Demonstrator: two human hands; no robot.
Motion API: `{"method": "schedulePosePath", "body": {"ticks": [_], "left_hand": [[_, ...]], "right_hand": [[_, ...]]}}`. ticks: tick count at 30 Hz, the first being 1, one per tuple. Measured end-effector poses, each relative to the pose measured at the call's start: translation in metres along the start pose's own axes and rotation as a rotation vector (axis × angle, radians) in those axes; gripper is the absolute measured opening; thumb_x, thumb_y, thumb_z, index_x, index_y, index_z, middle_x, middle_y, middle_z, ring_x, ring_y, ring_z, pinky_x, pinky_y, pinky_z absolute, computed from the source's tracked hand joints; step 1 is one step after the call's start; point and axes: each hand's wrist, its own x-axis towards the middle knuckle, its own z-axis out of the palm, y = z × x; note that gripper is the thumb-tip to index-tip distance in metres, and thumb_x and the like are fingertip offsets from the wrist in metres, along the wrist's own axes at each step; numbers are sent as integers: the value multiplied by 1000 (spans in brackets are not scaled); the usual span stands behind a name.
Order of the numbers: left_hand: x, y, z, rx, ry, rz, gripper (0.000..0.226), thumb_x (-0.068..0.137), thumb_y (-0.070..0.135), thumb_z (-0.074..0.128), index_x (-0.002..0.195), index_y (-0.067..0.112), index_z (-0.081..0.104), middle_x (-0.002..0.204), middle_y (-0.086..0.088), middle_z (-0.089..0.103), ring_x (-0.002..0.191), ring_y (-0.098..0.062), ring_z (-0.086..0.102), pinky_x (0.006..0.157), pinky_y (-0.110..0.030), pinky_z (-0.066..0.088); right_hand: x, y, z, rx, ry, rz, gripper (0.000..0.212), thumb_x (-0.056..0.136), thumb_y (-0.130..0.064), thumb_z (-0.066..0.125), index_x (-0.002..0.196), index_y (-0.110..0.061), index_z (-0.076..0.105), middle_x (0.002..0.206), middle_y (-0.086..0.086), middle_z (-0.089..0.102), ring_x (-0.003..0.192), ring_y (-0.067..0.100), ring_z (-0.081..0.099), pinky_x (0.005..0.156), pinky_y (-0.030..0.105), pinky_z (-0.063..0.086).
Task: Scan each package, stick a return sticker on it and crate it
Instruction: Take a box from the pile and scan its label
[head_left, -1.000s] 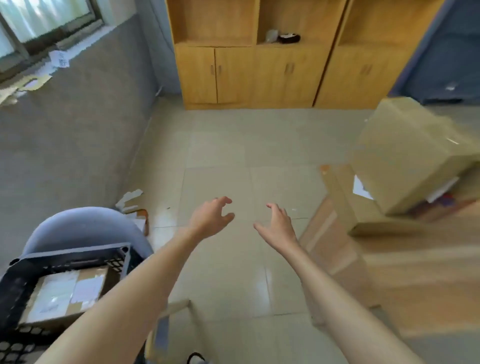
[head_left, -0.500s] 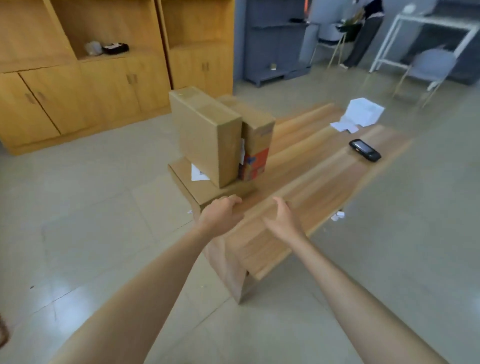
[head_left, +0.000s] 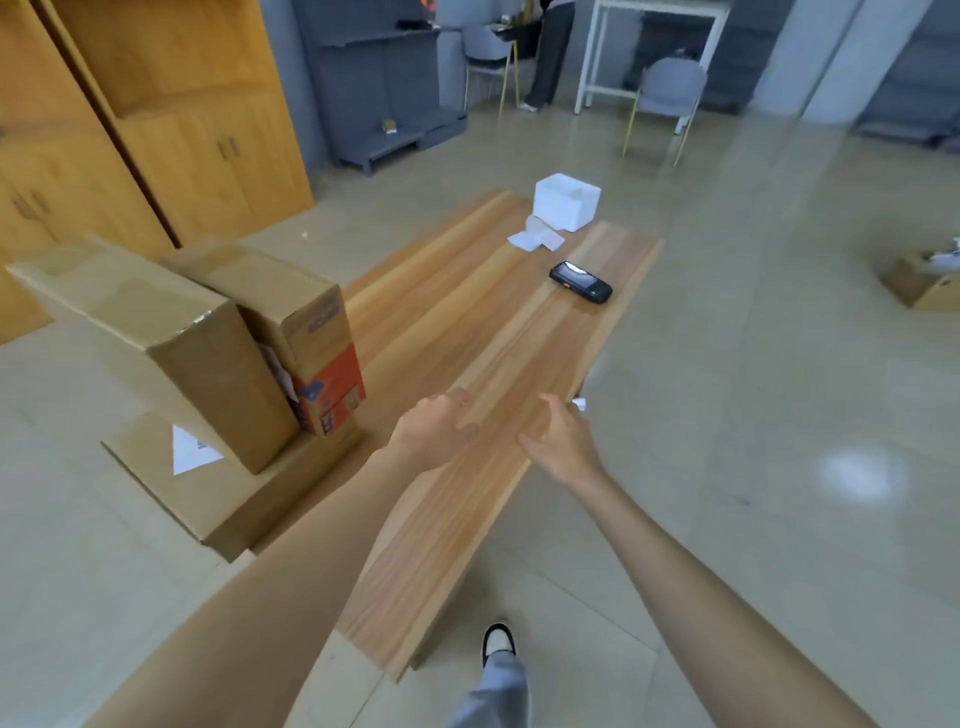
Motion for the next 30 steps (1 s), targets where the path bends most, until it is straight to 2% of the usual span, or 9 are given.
{"method": "schedulePosePath", "body": {"ticks": [5, 9, 12, 15, 24, 28, 30], "left_hand": [[93, 19, -7, -90, -47, -5, 51, 96, 33, 51, 142, 15, 37, 142, -8, 46, 127, -25, 47, 98, -35, 42], [161, 37, -27, -134, -17, -14, 52, 96, 37, 50, 142, 17, 38, 142, -6, 46, 123, -24, 50, 93, -34, 44], [202, 43, -45, -135, 17, -39, 51, 95, 36, 53, 141, 17, 41, 135, -7, 53, 121, -26, 52, 96, -36, 45], [230, 40, -58, -147, 40, -84, 50, 94, 36, 54, 139, 21, 42, 139, -5, 49, 123, -26, 49, 100, -40, 42], [291, 13, -81, -145, 151, -282, 48, 95, 36, 54, 138, 20, 43, 140, -4, 48, 121, -25, 51, 94, -36, 45], [318, 0, -97, -144, 246, -410, 48, 94, 36, 54, 138, 20, 43, 139, -5, 50, 124, -27, 49, 97, -36, 43], [328, -3, -104, -151, 301, -492, 47, 94, 36, 53, 137, 21, 43, 139, -4, 50, 125, -27, 48, 98, -36, 42]], "right_hand": [[72, 8, -40, -61, 2, 19, 65, 90, -28, 60, 146, -17, 28, 142, 9, 36, 133, 25, 33, 105, 36, 34], [138, -1, -75, -116, 19, 10, 64, 91, -30, 59, 146, -19, 28, 142, 7, 36, 133, 26, 33, 106, 39, 37], [181, -13, -91, -120, 17, -23, 62, 91, -29, 58, 145, -18, 29, 142, 6, 37, 132, 25, 34, 107, 39, 36], [217, -23, -94, -103, -3, -59, 62, 90, -29, 58, 145, -19, 29, 143, 6, 37, 132, 25, 35, 106, 37, 35], [330, -54, -74, -103, -189, -217, 63, 91, -30, 58, 146, -19, 29, 145, 5, 34, 131, 25, 36, 104, 38, 39], [386, -75, -62, -79, -307, -320, 62, 90, -31, 59, 144, -18, 30, 142, 6, 35, 128, 26, 40, 102, 39, 39], [413, -87, -58, -96, -359, -387, 62, 90, -30, 59, 143, -19, 31, 142, 7, 36, 129, 27, 39, 102, 36, 38]]}}
